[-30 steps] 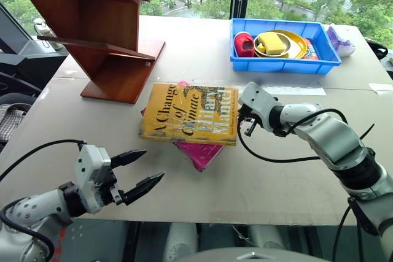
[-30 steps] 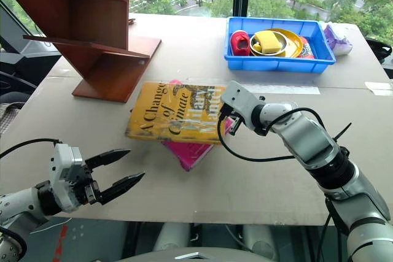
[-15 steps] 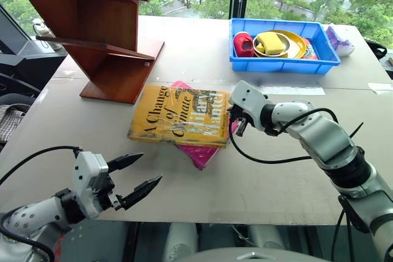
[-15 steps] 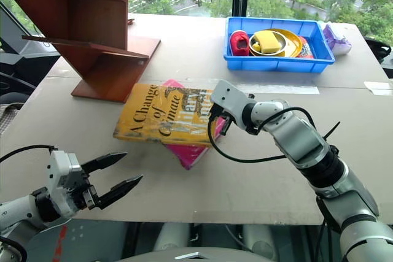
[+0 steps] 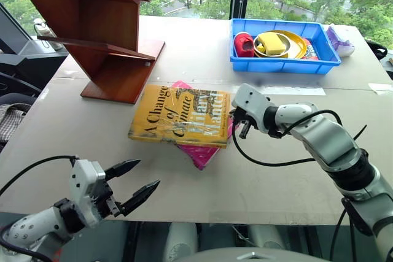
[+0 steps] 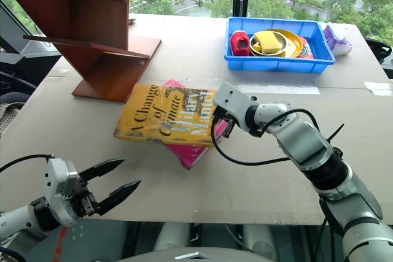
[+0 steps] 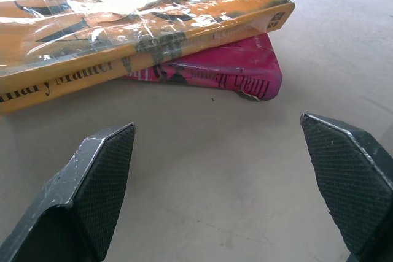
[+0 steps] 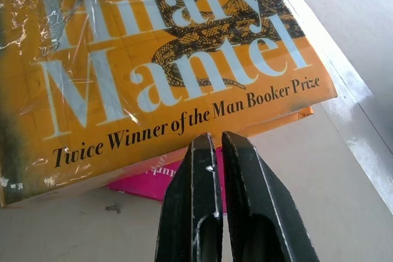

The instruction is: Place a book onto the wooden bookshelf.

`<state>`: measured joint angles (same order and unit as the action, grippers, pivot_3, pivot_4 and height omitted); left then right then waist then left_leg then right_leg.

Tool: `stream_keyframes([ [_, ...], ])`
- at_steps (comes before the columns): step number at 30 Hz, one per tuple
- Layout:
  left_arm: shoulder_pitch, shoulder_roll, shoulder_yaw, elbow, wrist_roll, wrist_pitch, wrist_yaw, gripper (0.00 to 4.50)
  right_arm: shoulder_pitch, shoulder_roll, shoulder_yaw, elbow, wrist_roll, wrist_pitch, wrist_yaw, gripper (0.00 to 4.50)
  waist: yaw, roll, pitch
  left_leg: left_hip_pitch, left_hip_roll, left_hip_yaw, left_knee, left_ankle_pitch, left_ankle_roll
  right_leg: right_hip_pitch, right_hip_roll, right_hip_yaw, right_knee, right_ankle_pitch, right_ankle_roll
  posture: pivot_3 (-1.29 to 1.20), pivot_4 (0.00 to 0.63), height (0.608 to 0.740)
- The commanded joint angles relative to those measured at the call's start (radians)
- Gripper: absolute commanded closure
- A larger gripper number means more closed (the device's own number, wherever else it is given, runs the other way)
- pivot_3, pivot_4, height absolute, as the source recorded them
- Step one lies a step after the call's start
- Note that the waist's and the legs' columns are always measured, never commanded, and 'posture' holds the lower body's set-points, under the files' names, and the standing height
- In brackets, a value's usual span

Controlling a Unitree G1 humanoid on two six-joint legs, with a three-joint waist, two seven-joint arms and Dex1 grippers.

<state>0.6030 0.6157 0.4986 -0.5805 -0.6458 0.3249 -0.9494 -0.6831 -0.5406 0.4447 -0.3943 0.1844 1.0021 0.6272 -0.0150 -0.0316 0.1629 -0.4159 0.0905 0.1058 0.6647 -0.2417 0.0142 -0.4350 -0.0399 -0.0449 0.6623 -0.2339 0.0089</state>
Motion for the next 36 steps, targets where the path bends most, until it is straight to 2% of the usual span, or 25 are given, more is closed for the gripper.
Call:
stream_keyframes([
  [1, 0.015, -0.005, -0.005, -0.053, -0.01, -0.002, 0.016, 0.06, 0.008, -0.013, -0.006, -0.043, -0.001, -0.004, 0.015, 4.45, 0.0, 0.0, 0.0, 0.0, 0.0, 0.0, 0.0, 0.0, 0.0, 0.0, 0.0, 0.0, 0.0, 0.0, 0.0, 0.0, 0.15, 0.74],
  [10, 0.008, 0.0, -0.006, -0.09, -0.034, 0.036, 0.06, 0.06, -0.023, 0.049, 0.033, 0.012, -0.022, -0.057, 0.027, 4.45, -0.001, 0.0, 0.0, 0.0, 0.0, 0.0, 0.0, 0.0, 0.0, -0.001, 0.0, 0.0, 0.0, 0.0, 0.0, 0.0, 0.15, 0.74],
  [15, 0.003, -0.026, 0.006, -0.103, -0.111, 0.095, 0.122, 0.06, -0.04, 0.097, 0.036, 0.057, -0.021, -0.083, 0.038, 4.45, -0.001, 0.0, 0.0, 0.0, 0.0, 0.0, 0.0, 0.0, 0.0, -0.001, 0.0, 0.001, 0.0, 0.0, 0.0, 0.0, 0.15, 0.74],
  [19, 0.013, -0.083, 0.033, -0.114, -0.286, 0.199, 0.249, 0.06, -0.014, 0.102, 0.0, 0.064, -0.005, -0.145, 0.064, 4.45, -0.001, 0.0, 0.0, -0.001, 0.0, 0.0, 0.0, 0.0, 0.0, -0.001, 0.0, 0.001, 0.0, 0.0, 0.0, 0.0, 0.15, 0.74],
  [21, 0.032, -0.11, 0.044, -0.115, -0.416, 0.26, 0.332, 0.06, 0.043, 0.096, -0.082, 0.034, 0.037, -0.266, 0.094, 4.45, 0.0, 0.0, 0.0, -0.001, 0.0, 0.0, 0.0, 0.0, 0.0, -0.001, 0.0, 0.001, 0.0, 0.0, 0.0, 0.0, 0.15, 0.74],
  [23, 0.039, -0.152, 0.047, -0.103, -0.563, 0.291, 0.441, 0.06, 0.109, 0.053, -0.204, -0.018, 0.171, -0.311, 0.225, 4.45, 0.006, 0.0, 0.0, -0.001, 0.0, -0.001, 0.0, 0.0, 0.0, 0.0, 0.0, 0.0, -0.001, 0.0, 0.0, 0.0, 0.15, 0.74],
  [26, 0.022, -0.2, 0.026, -0.08, -0.724, 0.31, 0.586, 0.06, 0.213, -0.028, -0.365, -0.089, 0.337, -0.335, 0.357, 3.68, 0.008, 0.0, 0.0, -0.001, -0.001, -0.001, 0.0, -0.001, 0.002, 0.001, -0.002, 0.0, -0.001, 0.0, 0.001, 0.0, 0.15, 0.74],
  [30, -0.023, -0.261, -0.036, -0.045, -0.884, 0.309, 0.759, 0.06, 0.316, -0.131, -0.549, -0.127, 0.489, -0.375, 0.489, 1.96, 0.007, 0.0, 0.001, 0.001, -0.002, -0.002, 0.0, -0.001, 0.002, 0.003, -0.002, 0.0, -0.001, 0.0, 0.001, 0.0, 0.15, 0.74],
  [31, -0.032, -0.267, -0.045, -0.031, -0.913, 0.312, 0.789, 0.06, 0.333, -0.153, -0.573, -0.133, 0.518, -0.375, 0.51, 1.27, 0.004, -0.001, 0.0, 0.001, -0.002, -0.002, 0.001, -0.001, 0.002, 0.003, -0.002, 0.0, -0.001, 0.0, 0.001, 0.0, 0.15, 0.74],
  [32, -0.041, -0.273, -0.057, -0.019, -0.933, 0.314, 0.806, 0.06, 0.348, -0.166, -0.601, -0.138, 0.546, -0.388, 0.532, 1.0, 0.002, -0.001, 0.0, 0.002, -0.002, -0.002, 0.001, -0.001, 0.002, 0.003, -0.001, 0.001, -0.001, 0.0, 0.001, 0.0, 0.15, 0.74],
  [34, -0.057, -0.283, -0.077, 0.006, -0.979, 0.315, 0.849, 0.06, 0.366, -0.195, -0.637, -0.146, 0.59, -0.395, 0.565, 0.07, 0.0, -0.001, 0.0, 0.002, -0.001, -0.003, 0.001, -0.001, 0.002, 0.003, 0.001, 0.002, -0.001, 0.0, 0.001, 0.0, 0.15, 0.74],
  [36, -0.078, -0.295, -0.093, 0.04, -1.032, 0.312, 0.89, 0.06, 0.367, -0.222, -0.654, -0.152, 0.617, -0.401, 0.583, 0.07, 0.001, 0.0, 0.001, 0.003, -0.001, -0.004, 0.001, -0.001, 0.002, 0.003, 0.002, 0.003, -0.001, 0.0, 0.0, 0.0, 0.15, 0.74],
])
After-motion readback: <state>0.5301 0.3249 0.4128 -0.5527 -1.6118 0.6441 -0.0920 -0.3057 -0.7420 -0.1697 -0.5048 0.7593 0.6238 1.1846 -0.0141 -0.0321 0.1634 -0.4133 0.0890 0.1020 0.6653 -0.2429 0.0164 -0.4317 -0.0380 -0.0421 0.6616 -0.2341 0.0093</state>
